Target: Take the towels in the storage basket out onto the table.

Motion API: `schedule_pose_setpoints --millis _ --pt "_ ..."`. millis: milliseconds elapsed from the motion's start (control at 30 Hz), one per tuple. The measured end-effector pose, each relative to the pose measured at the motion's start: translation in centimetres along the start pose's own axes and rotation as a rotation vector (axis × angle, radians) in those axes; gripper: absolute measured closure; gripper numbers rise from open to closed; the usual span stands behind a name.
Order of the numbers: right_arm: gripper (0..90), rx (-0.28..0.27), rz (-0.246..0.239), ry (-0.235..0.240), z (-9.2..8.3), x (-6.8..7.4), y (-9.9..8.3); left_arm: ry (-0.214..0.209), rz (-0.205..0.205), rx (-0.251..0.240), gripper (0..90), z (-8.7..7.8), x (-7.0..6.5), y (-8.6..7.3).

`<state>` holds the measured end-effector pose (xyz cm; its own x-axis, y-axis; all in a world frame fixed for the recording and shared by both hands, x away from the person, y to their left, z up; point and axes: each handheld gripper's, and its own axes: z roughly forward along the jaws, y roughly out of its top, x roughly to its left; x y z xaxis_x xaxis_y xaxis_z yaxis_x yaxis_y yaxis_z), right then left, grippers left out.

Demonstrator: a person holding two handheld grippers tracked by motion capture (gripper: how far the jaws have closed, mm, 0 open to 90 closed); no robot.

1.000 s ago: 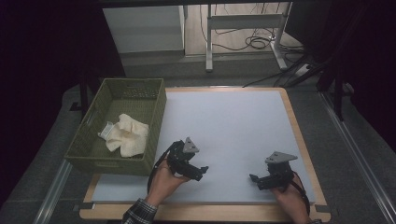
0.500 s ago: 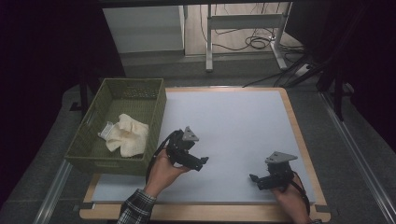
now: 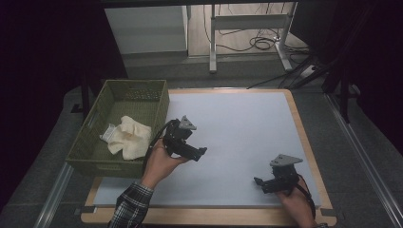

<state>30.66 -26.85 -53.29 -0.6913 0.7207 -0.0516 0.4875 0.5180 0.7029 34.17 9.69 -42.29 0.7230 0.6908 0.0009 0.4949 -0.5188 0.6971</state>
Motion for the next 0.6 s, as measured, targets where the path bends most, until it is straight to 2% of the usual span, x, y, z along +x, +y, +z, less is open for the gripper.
schedule_pose_setpoints --millis 167,267,300,333,367,400,600 --pt "2.4 0.0 0.0 0.0 0.0 0.0 0.0 0.021 -0.009 -0.008 3.2 -0.7 1.1 0.4" --pt "2.4 -0.002 0.002 0.001 0.0 0.0 0.0 0.054 -0.018 -0.003 3.2 -1.3 2.4 0.6" --pt "2.4 -0.002 0.002 0.001 0.0 0.0 0.0 0.054 -0.018 -0.003 3.2 -1.3 2.4 0.6" --pt "2.4 -0.002 0.002 0.001 0.0 0.0 0.0 0.067 -0.029 -0.003 3.2 -1.6 3.2 0.6" --pt "2.4 -0.002 0.002 0.001 0.0 0.0 0.0 0.067 -0.029 -0.003 3.3 -1.6 3.2 0.6" --pt "2.4 -0.002 0.002 0.0 0.0 0.0 0.0 0.076 -0.042 -0.005 3.3 -1.9 4.0 0.6" --pt "2.4 -0.002 0.002 0.0 0.0 0.0 0.0 0.102 -0.058 -0.004 3.5 -2.7 5.4 0.8"
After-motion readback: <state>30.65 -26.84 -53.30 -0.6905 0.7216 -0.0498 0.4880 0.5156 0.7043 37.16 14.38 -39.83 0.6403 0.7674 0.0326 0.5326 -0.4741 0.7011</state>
